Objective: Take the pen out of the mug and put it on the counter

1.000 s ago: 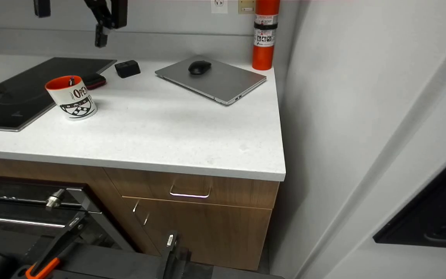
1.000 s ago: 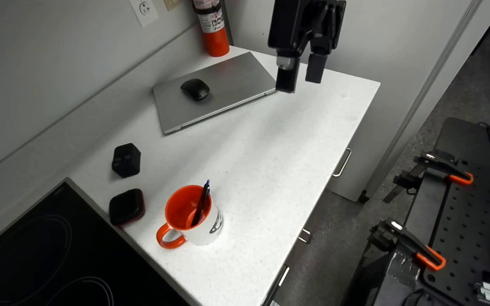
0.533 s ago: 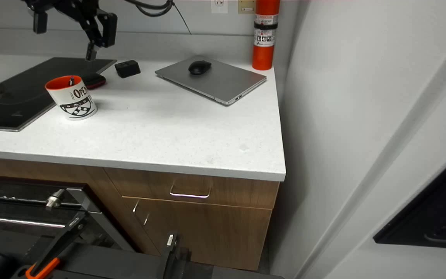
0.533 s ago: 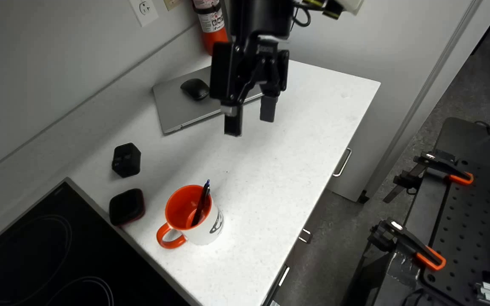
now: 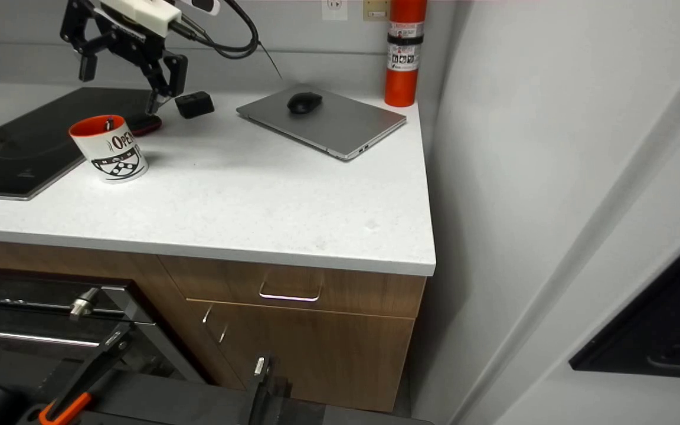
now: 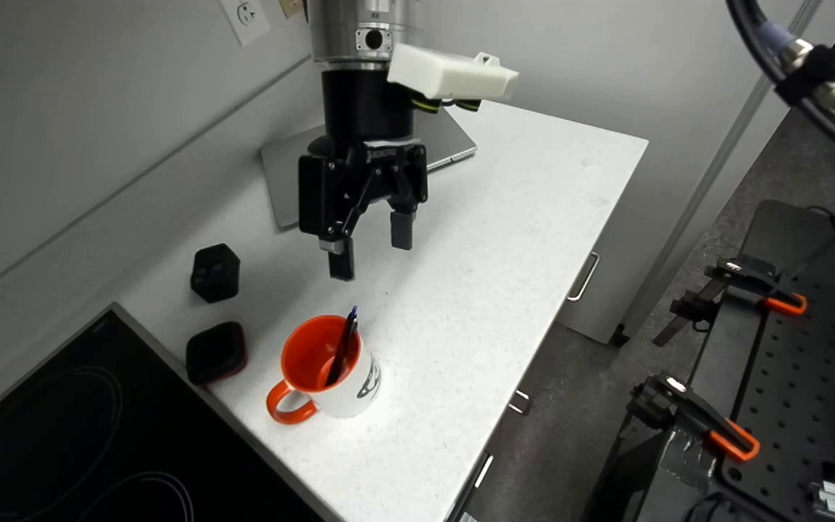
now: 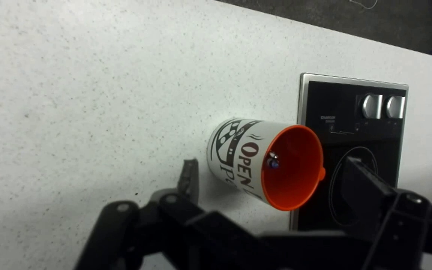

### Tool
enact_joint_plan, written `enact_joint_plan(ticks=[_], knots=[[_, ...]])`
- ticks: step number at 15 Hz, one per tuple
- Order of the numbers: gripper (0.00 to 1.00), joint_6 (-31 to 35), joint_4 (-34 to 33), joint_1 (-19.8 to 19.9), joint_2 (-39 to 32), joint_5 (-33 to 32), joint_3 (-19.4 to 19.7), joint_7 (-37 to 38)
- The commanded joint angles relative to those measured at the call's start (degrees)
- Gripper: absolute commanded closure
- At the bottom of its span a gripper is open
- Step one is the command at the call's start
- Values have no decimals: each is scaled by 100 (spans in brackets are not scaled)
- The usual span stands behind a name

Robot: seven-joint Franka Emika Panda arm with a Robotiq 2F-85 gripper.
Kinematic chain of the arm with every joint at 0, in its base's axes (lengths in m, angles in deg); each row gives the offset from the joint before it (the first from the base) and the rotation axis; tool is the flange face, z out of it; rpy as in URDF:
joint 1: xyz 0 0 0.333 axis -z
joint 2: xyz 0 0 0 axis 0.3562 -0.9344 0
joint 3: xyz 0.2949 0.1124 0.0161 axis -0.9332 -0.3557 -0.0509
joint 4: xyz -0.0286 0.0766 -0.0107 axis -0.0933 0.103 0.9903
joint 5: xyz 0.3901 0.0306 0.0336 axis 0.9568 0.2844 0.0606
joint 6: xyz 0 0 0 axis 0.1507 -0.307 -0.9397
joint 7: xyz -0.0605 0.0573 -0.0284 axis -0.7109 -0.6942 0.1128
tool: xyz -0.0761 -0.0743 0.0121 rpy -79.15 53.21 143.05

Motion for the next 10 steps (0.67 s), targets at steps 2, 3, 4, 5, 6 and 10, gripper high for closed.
enact_joint_plan(ticks=[2,3,4,5,6,10], knots=[[0,1,4,170,39,-42,-156,30],[0,53,-8,179,-24,47,-178,0],[0,8,-56,206,-90,98,-203,-50],[0,38,-89,218,-161,150,-232,-86],[0,57,-117,227,-218,188,-260,-85],[0,10,-270,263,-490,262,-368,-41]])
